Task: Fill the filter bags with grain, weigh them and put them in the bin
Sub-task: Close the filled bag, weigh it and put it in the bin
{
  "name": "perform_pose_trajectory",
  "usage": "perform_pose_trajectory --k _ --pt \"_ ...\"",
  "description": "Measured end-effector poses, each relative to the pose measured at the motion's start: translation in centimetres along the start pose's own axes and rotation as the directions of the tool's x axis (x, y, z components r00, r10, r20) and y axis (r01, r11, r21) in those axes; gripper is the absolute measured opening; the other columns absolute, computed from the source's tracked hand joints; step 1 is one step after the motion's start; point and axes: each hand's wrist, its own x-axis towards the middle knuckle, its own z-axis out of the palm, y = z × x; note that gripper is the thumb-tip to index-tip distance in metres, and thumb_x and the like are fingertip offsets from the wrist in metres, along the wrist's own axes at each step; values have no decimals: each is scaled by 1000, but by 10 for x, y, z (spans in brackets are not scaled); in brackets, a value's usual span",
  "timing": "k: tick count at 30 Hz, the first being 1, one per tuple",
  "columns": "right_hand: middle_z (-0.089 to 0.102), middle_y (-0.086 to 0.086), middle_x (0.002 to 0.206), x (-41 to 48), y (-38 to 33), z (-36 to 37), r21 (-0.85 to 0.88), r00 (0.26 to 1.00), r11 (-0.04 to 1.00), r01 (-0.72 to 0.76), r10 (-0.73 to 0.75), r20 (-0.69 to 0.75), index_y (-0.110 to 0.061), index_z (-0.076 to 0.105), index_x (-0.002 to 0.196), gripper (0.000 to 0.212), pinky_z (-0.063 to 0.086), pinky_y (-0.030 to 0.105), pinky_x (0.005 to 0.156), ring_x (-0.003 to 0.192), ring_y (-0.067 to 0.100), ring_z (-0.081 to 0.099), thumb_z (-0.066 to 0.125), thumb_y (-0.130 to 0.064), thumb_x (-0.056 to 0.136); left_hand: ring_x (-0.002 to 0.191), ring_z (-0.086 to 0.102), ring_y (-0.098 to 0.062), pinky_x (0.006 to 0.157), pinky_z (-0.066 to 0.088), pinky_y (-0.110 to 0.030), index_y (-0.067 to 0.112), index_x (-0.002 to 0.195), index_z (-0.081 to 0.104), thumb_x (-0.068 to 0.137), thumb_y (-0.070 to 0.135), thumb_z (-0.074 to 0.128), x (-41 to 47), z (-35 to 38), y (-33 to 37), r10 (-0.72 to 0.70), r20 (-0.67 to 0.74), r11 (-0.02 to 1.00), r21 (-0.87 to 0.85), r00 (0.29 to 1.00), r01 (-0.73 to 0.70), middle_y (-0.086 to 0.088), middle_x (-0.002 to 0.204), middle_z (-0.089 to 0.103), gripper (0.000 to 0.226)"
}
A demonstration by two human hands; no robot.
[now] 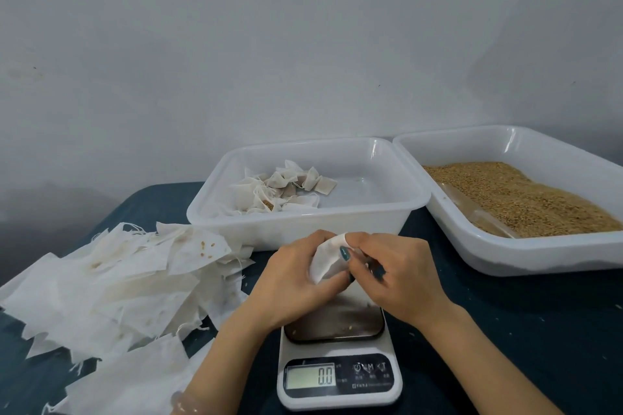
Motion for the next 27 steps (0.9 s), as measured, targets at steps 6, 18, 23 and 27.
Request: perform_pose_trajectory --k 6,18,23,27 --pt "70 -7 81 -1 -6 1 -60 991 989 133 -132 13 -17 71 91 15 52 27 61 81 11 66 58 -26 90 83 61 1 65 40 -12 41 98 59 73 47 55 2 -2 -6 -41 -11 999 21 999 41 22 89 67 26" --pt "60 -22 92 19 13 -12 -132 923 916 -379 364 -126 -28 61 97 14 41 23 75 90 -1 52 57 -20 87 82 60 -11 67 46 -29 25 99 60 84 26 75 7 1 -16 -125 -288 992 -39 949 119 9 91 65 21" --pt "61 7 119 39 64 -51 -508 767 644 -572 640 -53 -21 60 119 28 37 44 93 117 32 47 53 -20 92 84 60 -3 67 43 -18 31 100 60 86 26 73 5 1 -17 -143 -318 988 -106 937 115 13 93 65 20" --pt "56 18 122 43 102 -83 -689 455 386 -613 886 92 -1 52 123 42 45 43 85 109 37 55 49 -35 100 89 60 -2 70 44 -18 32 102 61 88 26 73 5 2 -19 -160 -328 984 -131 931 123 14 96 66 20"
